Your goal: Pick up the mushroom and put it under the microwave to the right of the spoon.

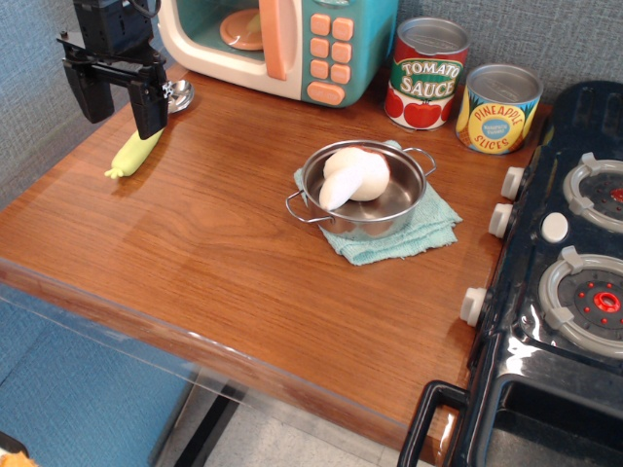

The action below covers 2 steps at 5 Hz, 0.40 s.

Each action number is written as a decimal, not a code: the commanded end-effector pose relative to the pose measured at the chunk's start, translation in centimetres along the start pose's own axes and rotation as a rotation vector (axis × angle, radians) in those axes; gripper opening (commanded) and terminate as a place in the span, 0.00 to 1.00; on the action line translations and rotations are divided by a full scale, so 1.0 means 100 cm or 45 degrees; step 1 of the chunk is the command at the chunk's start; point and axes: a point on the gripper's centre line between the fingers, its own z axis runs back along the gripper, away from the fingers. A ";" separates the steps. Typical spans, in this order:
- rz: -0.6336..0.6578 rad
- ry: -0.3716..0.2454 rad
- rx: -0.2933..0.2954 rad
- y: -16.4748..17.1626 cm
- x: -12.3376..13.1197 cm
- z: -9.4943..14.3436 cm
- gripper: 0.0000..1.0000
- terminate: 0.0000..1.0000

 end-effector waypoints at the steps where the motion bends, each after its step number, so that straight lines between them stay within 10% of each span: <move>1: 0.000 0.000 0.000 0.000 0.000 0.000 1.00 0.00; 2: -0.256 -0.020 -0.076 -0.037 0.019 0.005 1.00 0.00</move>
